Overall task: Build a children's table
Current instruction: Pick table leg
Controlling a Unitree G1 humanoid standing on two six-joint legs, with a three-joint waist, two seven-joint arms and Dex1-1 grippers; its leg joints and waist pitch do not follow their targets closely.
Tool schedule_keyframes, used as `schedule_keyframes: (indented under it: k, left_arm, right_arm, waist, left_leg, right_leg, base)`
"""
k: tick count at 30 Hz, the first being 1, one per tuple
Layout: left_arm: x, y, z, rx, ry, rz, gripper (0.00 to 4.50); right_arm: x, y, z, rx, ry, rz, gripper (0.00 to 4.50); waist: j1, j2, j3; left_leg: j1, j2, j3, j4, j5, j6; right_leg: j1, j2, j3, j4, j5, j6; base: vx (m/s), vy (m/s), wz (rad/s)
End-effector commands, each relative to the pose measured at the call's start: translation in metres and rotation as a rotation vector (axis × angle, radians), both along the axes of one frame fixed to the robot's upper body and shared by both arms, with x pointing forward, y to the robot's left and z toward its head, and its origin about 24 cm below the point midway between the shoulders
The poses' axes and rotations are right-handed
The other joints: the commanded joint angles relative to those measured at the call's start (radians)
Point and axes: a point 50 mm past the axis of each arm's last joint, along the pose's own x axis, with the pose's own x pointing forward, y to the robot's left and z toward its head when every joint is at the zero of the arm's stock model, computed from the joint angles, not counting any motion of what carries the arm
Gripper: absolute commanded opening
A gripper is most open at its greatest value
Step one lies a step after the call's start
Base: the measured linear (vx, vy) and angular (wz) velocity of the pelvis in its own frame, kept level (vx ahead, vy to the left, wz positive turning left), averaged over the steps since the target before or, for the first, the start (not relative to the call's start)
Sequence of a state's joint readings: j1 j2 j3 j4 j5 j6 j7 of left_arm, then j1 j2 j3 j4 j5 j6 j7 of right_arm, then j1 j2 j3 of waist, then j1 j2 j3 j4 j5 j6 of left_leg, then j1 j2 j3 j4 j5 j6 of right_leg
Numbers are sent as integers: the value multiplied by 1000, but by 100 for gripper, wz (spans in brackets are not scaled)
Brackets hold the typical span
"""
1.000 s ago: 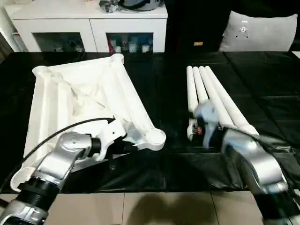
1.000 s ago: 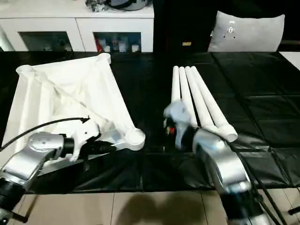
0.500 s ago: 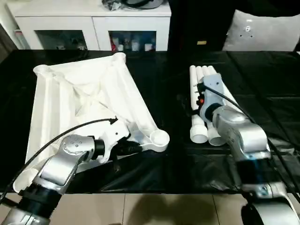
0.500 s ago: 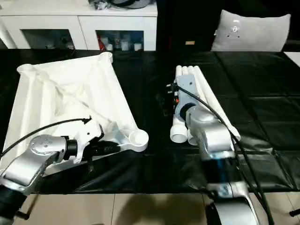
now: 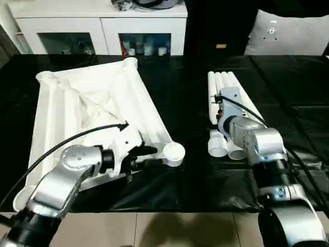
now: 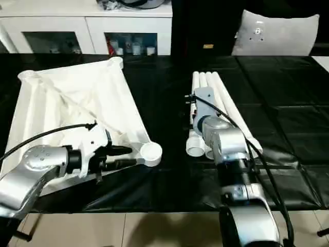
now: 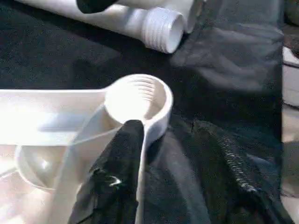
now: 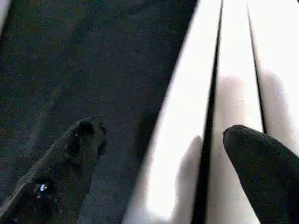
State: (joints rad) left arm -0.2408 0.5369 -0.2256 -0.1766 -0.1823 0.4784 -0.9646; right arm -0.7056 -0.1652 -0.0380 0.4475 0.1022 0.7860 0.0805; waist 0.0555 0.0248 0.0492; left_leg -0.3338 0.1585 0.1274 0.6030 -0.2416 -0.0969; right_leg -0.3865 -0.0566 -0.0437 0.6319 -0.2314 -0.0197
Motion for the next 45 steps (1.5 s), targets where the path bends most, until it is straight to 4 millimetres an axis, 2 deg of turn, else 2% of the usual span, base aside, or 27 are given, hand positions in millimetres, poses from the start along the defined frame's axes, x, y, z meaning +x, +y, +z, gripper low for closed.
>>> schedule_keyframes:
  k: [1, 12, 17, 18, 22, 27, 29, 30, 31, 34, 35, 38, 40, 45]
  left_arm:
    - [-1, 1, 2, 9, -4, 4, 202]
    - [-2, -1, 4, 14, -12, 13, 202]
    - [-4, -3, 5, -6, 2, 6, 212]
    - [-4, -3, 5, -8, -1, 8, 212]
    - [-3, -3, 9, -26, -3, 23, 212]
    - [-3, 0, 9, -31, 23, 40, 212]
    - [-3, 1, 9, -36, 23, 57, 212]
    - [-3, 1, 9, -35, 20, 59, 212]
    - [-3, 1, 9, -34, 18, 60, 212]
    - [-2, 0, 10, -37, 18, 64, 212]
    - [-1, 0, 10, -41, 16, 70, 212]
    - [2, 1, 12, -47, -5, 108, 212]
    - [5, 2, 13, -51, -19, 137, 212]
    - [12, 0, 18, -120, -53, 204, 212]
  right_arm:
    - [1, 1, -2, 17, 24, -6, 450]
    - [-6, 10, -26, 80, 186, 51, 450]
    - [-6, 8, -31, 97, 259, 58, 405]
    - [-6, 8, -31, 104, 264, 58, 394]
    - [-4, 4, -31, 118, 281, 55, 358]
    - [-3, 3, -30, 117, 293, 65, 325]
    - [-3, 3, -29, 117, 289, 75, 297]
    - [-3, 3, -28, 122, 287, 77, 290]
    - [-2, 4, -28, 126, 286, 79, 281]
    - [-3, 5, -28, 141, 275, 99, 261]
    - [-2, 6, -27, 142, 253, 110, 238]
    - [-1, 7, -24, 199, 210, 119, 225]
    - [-2, 6, -22, 217, 199, 122, 202]
    - [-2, 4, -15, 226, 68, 134, 186]
  waist:
    - [3, 2, -60]
    - [4, 1, -60]
    - [5, 0, -60]
    - [5, -3, -60]
    - [7, -6, -62]
    - [7, -6, -61]
    - [8, -6, -62]
    - [9, -1, -62]
    - [7, -4, -62]
    - [8, -1, -62]
    - [8, -2, -63]
    - [10, -3, -63]
    - [10, 1, -64]
    - [16, -2, -63]
  left_leg:
    - [-16, 40, 4, -63, 81, 33]
    - [-16, 42, 4, -63, 81, 49]
    - [-14, 42, 5, -62, 77, 46]
    - [-15, 42, 6, -63, 74, 47]
    - [-15, 43, 7, -62, 80, 52]
    - [-16, 43, 9, -61, 79, 59]
    - [-16, 44, 9, -61, 81, 61]
    - [-16, 44, 9, -60, 84, 63]
    - [-16, 44, 9, -60, 83, 65]
    - [-14, 45, 10, -60, 80, 66]
    - [-16, 45, 10, -59, 83, 67]
    - [-15, 48, 11, -59, 79, 70]
    - [-14, 47, 11, -59, 81, 72]
    - [-14, 49, 13, -58, 77, 68]
  right_leg:
    - [69, -69, 51, -48, 170, -262]
    - [68, -71, 49, -47, 160, -277]
    - [66, -71, 48, -47, 150, -283]
    - [67, -71, 48, -48, 145, -281]
    - [67, -72, 48, -47, 148, -281]
    - [66, -73, 47, -47, 134, -283]
    - [66, -73, 47, -47, 137, -284]
    - [65, -73, 46, -46, 142, -285]
    - [65, -72, 46, -47, 142, -286]
    - [64, -73, 46, -47, 139, -288]
    - [65, -72, 46, -46, 148, -290]
    - [65, -75, 47, -46, 149, -291]
    - [65, -73, 46, -46, 151, -293]
    - [64, -74, 47, -48, 154, -285]
  base:
    - [0, 0, 0]
    - [0, 0, 0]
    - [0, 0, 0]
    - [0, 0, 0]
    - [0, 0, 0]
    - [0, 0, 0]
    - [0, 0, 0]
    - [0, 0, 0]
    - [0, 0, 0]
    - [0, 0, 0]
    - [0, 0, 0]
    - [0, 0, 0]
    - [0, 0, 0]
    - [0, 0, 0]
